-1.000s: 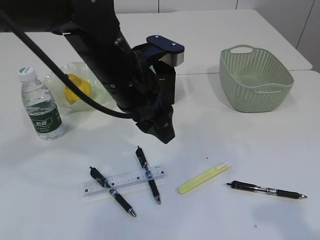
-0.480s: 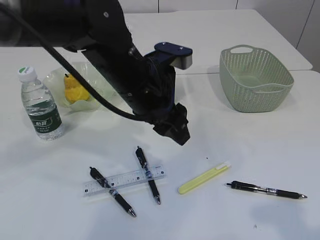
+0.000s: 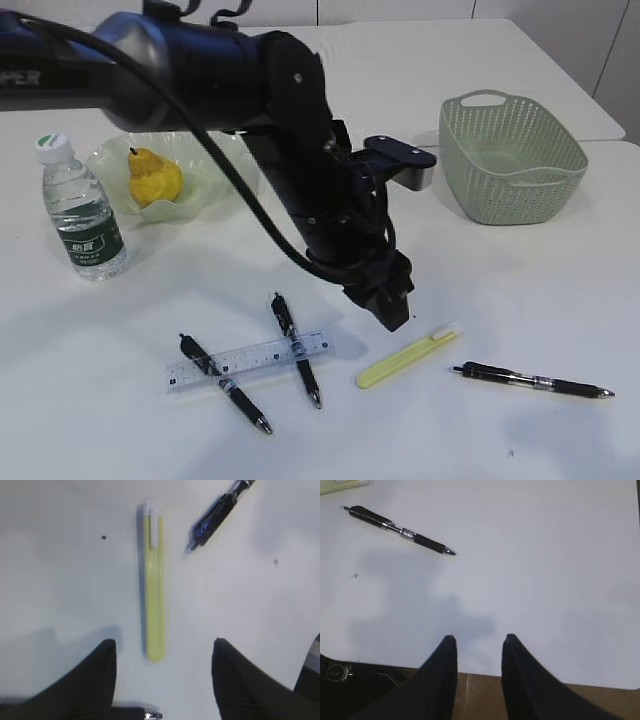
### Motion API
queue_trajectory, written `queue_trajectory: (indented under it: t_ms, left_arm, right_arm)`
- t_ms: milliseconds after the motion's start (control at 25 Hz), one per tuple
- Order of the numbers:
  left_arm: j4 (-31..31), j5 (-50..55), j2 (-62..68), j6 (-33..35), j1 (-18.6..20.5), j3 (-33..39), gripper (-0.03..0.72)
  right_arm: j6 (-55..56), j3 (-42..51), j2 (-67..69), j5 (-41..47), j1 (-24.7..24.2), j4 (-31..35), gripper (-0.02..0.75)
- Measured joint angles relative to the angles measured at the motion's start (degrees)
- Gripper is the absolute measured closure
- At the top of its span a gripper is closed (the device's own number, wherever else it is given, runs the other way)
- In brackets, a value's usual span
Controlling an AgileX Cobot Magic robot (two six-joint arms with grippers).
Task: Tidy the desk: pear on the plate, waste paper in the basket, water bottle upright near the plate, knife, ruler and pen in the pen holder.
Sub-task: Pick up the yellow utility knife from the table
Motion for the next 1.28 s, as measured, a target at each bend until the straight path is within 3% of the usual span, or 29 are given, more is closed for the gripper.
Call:
queue_trajectory:
  t_ms: [240, 520, 1280]
  left_arm:
    - [0.0, 6.9, 7.4, 0.1, -0.6, -11.1, 0.263]
    - [0.5, 10.5, 13.9, 0.1, -2.1, -16.2, 0.263]
    - [4.8, 7.9, 18.1, 0.1, -3.0, -17.8, 0.265]
  right_arm:
    - [0.1, 0.0, 0.0, -0.2, 0.0, 0.1, 0.477]
    - [0.1, 0.0, 0.0, -0.3, 0.0, 0.1, 0.477]
    - [0.1, 0.0, 0.0, -0.9, 0.0, -0.1, 0.477]
